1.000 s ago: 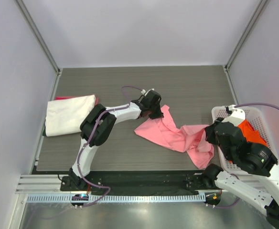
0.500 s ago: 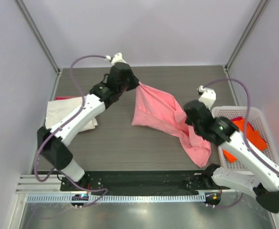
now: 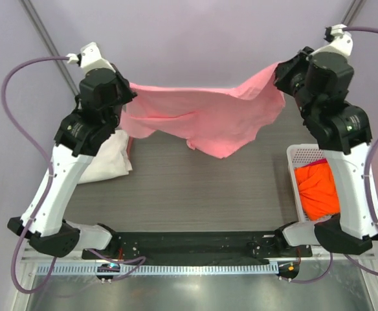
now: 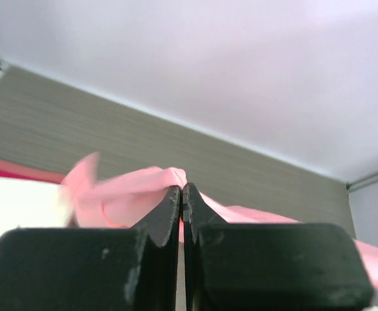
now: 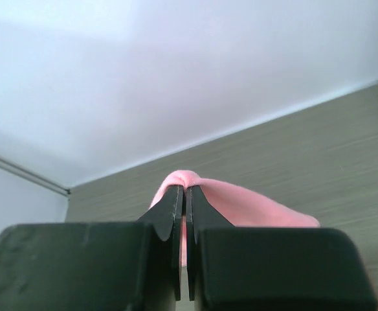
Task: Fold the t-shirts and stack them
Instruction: Flatten the tshirt out
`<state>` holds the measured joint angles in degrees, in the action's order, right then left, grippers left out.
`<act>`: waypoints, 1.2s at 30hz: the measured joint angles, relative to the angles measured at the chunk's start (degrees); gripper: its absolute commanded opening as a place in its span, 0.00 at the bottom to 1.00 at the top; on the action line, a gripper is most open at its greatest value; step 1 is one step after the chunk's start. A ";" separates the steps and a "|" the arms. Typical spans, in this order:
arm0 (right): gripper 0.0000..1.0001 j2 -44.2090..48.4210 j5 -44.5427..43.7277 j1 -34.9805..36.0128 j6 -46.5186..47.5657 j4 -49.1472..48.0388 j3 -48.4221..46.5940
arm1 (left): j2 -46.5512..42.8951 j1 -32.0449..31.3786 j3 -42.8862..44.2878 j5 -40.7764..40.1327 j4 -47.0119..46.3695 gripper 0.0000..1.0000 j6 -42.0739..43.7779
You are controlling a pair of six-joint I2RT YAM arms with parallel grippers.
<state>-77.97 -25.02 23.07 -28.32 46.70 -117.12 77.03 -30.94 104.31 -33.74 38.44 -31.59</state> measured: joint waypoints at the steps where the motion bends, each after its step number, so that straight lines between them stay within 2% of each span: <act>1: 0.01 0.90 0.76 -0.07 0.17 0.02 -0.52 | -0.85 0.02 0.85 -0.79 0.46 0.00 0.72; 10: 0.01 14.93 6.34 -0.07 0.87 2.73 8.24 | -12.87 0.11 -5.46 -2.71 6.01 0.00 2.12; 16: 0.01 16.98 11.06 -0.07 1.44 4.31 0.70 | -14.27 0.11 -2.97 -1.68 9.66 0.00 2.01; 19: 0.01 18.03 13.31 -0.07 1.44 3.85 -0.42 | -16.48 0.09 -4.68 0.07 10.03 0.00 1.22; 23: 0.01 22.86 12.94 -0.07 1.16 2.23 7.80 | -22.51 0.09 -16.90 2.84 7.93 0.00 -1.55; 29: 0.01 30.86 5.38 -0.07 -2.45 1.81 34.73 | -29.62 0.11 -46.47 8.24 1.62 0.00 -8.70; 32: 0.01 33.66 2.95 -0.09 -5.51 1.88 46.40 | -30.69 0.09 -56.22 10.16 -1.33 0.00 -12.31; 36: 0.01 41.92 0.96 -0.11 -9.86 1.03 61.02 | -37.46 0.09 -71.12 12.63 -5.49 0.00 -18.99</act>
<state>-36.05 -24.05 22.96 -38.17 47.72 -56.10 39.57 -30.85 33.19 -21.10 32.95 -50.59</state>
